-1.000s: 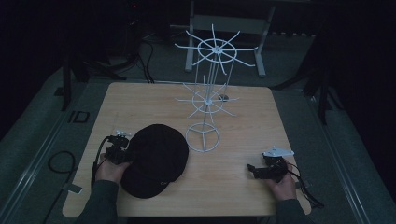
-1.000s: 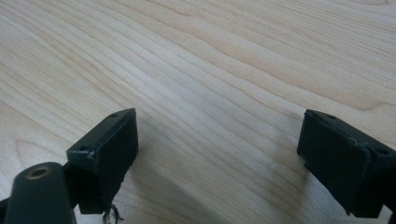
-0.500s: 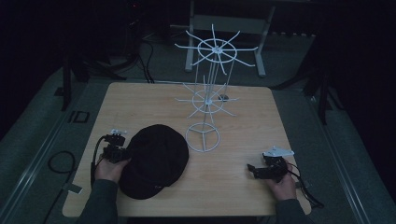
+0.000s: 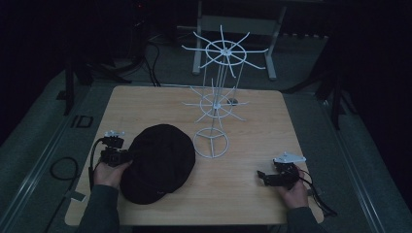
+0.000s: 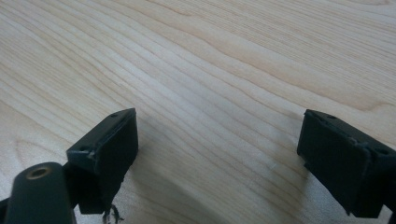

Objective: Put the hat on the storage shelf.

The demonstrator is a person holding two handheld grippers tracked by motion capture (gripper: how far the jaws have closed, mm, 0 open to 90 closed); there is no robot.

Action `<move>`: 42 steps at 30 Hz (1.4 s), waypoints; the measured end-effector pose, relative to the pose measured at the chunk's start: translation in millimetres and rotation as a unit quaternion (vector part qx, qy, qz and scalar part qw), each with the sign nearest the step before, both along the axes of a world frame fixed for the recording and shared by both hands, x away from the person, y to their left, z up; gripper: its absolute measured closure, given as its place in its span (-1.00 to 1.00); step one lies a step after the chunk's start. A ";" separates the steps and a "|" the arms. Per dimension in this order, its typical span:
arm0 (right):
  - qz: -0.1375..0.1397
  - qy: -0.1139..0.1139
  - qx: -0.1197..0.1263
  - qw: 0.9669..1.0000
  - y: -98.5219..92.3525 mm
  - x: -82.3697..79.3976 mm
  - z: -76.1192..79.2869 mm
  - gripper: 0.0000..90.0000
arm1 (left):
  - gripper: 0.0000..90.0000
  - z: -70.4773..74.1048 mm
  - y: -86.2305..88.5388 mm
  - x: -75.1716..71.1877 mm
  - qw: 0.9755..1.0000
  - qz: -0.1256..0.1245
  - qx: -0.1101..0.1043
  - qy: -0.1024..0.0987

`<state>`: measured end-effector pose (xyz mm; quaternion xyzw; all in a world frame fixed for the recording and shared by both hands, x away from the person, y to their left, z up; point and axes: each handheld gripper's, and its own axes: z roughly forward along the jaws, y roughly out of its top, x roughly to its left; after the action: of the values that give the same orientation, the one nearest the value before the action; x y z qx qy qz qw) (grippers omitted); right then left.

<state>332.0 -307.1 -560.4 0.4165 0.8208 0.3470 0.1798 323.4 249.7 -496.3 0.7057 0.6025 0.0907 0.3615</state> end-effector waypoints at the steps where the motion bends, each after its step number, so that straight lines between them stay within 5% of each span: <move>1: 0.000 0.000 0.000 1.000 0.0 0.0 0.0 -0.73 | 0.75 1.1 0.4 0.0 1.000 0.000 -0.002 -0.002; 18: 0.000 0.000 0.000 1.000 0.0 0.0 0.0 -0.73 | 0.75 20.0 6.0 -0.5 0.999 -0.007 -0.020 -0.036; 42: 0.000 0.000 0.000 1.000 0.0 0.0 0.0 -0.73 | 0.74 46.0 21.1 -1.8 0.995 -0.005 -0.061 -0.084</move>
<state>332.0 -307.1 -560.4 0.4166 0.8208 0.3470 0.1797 321.7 270.8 -450.3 0.6756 0.5710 0.1108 0.4532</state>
